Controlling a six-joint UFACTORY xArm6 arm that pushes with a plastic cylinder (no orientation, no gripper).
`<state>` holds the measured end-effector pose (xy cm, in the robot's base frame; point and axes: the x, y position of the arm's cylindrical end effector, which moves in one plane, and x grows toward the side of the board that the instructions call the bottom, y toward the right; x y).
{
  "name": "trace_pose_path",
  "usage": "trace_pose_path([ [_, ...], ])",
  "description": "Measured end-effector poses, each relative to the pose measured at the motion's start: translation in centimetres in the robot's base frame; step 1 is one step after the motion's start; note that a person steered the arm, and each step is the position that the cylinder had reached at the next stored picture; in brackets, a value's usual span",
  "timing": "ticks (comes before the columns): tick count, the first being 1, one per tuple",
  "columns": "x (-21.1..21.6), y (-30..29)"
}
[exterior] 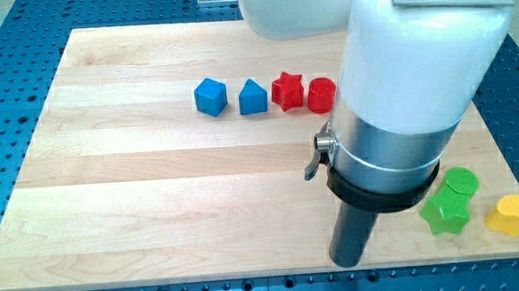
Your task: Move the yellow hexagon to the top left of the green circle
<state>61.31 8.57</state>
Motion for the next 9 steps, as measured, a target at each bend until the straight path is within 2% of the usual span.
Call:
trace_pose_path([
  [2,-2.5,6.0],
  [5,-2.6,10.4],
  [6,-2.6,8.9],
  [7,-2.6,1.1],
  [8,-5.1,-1.7],
  [9,-9.0,-2.1],
])
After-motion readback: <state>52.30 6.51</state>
